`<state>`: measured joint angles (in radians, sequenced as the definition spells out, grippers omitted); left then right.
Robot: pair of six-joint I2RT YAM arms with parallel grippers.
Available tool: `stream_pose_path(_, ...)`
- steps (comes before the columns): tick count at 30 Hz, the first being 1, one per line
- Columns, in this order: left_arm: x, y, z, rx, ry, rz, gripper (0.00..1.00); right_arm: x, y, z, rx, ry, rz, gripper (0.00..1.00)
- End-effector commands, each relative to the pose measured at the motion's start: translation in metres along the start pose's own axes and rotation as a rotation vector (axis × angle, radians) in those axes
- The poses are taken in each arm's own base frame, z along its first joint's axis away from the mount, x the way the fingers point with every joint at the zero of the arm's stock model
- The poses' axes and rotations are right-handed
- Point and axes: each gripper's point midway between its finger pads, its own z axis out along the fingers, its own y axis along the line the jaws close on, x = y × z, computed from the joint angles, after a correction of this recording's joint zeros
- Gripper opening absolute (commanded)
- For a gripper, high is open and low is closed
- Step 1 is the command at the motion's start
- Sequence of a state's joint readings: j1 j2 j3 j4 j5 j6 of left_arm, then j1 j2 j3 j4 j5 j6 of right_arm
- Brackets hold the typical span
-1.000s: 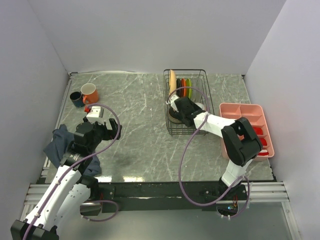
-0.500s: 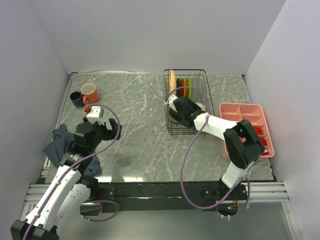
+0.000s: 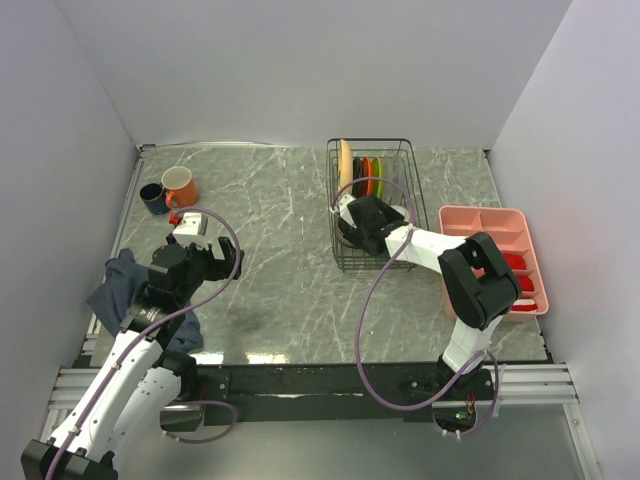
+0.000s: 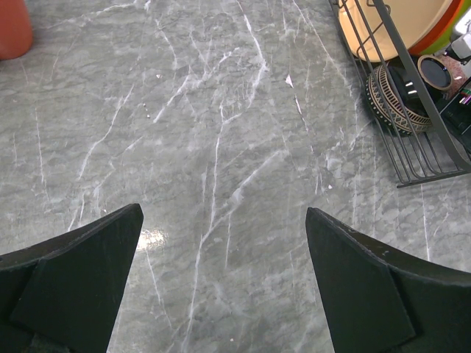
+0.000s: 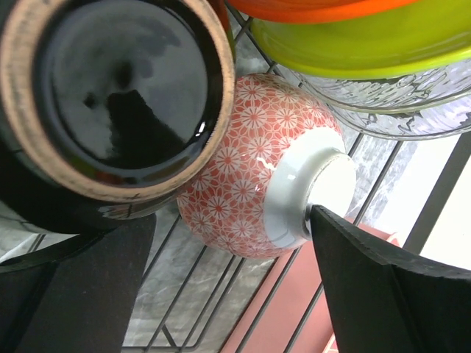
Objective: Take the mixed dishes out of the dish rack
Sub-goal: Pick up the bowl from the dish rack.
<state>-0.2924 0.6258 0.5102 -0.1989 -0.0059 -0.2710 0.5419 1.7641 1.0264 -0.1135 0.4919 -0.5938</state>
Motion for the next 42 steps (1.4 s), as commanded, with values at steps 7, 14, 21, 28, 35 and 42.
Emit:
stream_pose_path(7,-0.009,-0.003,0.002,0.011,-0.034,0.015,0.99,0.014,0.004,0.015,-0.015,0.039,-0.015,0.98)
stream_pose_path(14,-0.009,-0.003,0.002,0.012,-0.035,0.013,0.99,0.014,-0.001,0.018,0.011,0.073,-0.020,0.97)
stream_pose_path(21,-0.009,-0.003,0.002,0.013,-0.033,0.014,0.99,0.016,-0.007,0.019,0.070,0.092,-0.012,0.95)
stream_pose_path(28,-0.009,-0.003,0.002,0.012,-0.034,0.013,0.99,0.012,-0.007,0.016,0.132,0.087,-0.020,0.91)
stream_pose_path(35,-0.010,-0.004,0.001,0.014,-0.039,0.015,1.00,0.010,-0.009,0.010,0.175,0.083,-0.031,0.85)
stream_pose_path(42,-0.011,-0.004,0.001,0.013,-0.041,0.015,0.99,0.008,-0.014,0.006,0.219,0.076,-0.037,0.85)
